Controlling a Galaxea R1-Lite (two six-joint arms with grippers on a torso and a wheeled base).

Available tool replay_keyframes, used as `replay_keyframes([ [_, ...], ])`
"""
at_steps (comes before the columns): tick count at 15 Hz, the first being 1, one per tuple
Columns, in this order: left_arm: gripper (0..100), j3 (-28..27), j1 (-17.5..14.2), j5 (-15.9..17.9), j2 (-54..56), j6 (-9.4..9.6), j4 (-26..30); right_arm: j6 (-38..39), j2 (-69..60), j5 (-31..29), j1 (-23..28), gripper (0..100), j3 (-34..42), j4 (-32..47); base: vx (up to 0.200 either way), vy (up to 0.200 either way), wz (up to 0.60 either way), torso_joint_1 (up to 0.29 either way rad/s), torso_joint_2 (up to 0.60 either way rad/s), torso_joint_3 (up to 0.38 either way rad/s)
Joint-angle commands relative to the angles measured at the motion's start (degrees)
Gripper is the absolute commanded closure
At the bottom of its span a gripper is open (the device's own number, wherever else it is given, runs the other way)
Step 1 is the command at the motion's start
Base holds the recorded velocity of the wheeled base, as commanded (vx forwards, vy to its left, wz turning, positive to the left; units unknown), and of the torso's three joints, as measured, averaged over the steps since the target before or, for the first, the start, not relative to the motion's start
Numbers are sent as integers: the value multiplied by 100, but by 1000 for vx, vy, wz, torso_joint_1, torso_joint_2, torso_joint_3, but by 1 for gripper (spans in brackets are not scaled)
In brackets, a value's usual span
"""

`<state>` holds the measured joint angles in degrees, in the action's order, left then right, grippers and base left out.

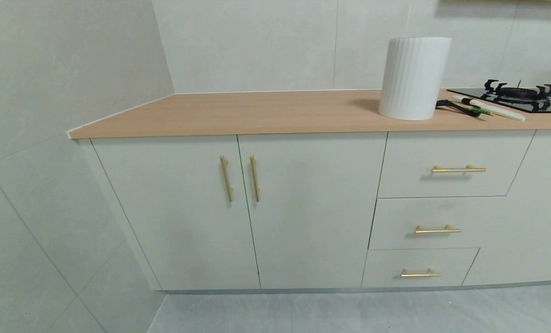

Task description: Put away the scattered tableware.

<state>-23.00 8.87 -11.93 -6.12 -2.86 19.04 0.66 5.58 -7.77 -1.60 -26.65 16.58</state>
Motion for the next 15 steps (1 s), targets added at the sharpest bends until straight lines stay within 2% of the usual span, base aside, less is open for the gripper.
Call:
replay_keyframes([
  [1,0,103,-430,-90,67,40,-6,-127,-479,-94,204,0,345,-23,0,0,0,0,0,0],
  [2,0,182,-738,-28,304,172,3,-110,-550,-278,195,0,485,-14,0,0,0,0,0,0],
  [4,0,455,-887,192,612,603,-15,-119,-550,-322,186,0,925,-129,0,0,0,0,0,0],
  [6,0,956,-887,165,612,497,-595,-101,-550,-322,186,0,1768,-990,0,0,0,0,0,0],
  [7,0,1334,-887,192,612,524,-1113,-119,-550,-296,186,0,2261,-1649,0,0,0,0,0,0],
  [8,0,1536,-887,183,612,515,-1377,-127,-550,-269,186,0,2489,-1983,0,0,0,0,0,0],
  [9,0,2133,-887,253,612,533,-2265,-83,-550,65,186,0,2656,-2203,0,0,0,0,0,0],
  [10,0,2300,-887,385,612,541,-2528,-75,-550,284,186,0,2656,-2053,0,0,0,0,0,0],
  [11,0,2300,-887,473,612,462,-2370,-83,-550,469,177,0,2656,-1763,0,0,0,0,0,0],
  [13,0,2300,-887,482,612,462,-2221,-110,-550,680,177,0,2647,-1588,0,0,0,0,0,0],
  [15,0,2300,-887,1053,612,418,-1904,-119,-550,750,177,0,2656,-1640,0,0,0,0,0,0],
])
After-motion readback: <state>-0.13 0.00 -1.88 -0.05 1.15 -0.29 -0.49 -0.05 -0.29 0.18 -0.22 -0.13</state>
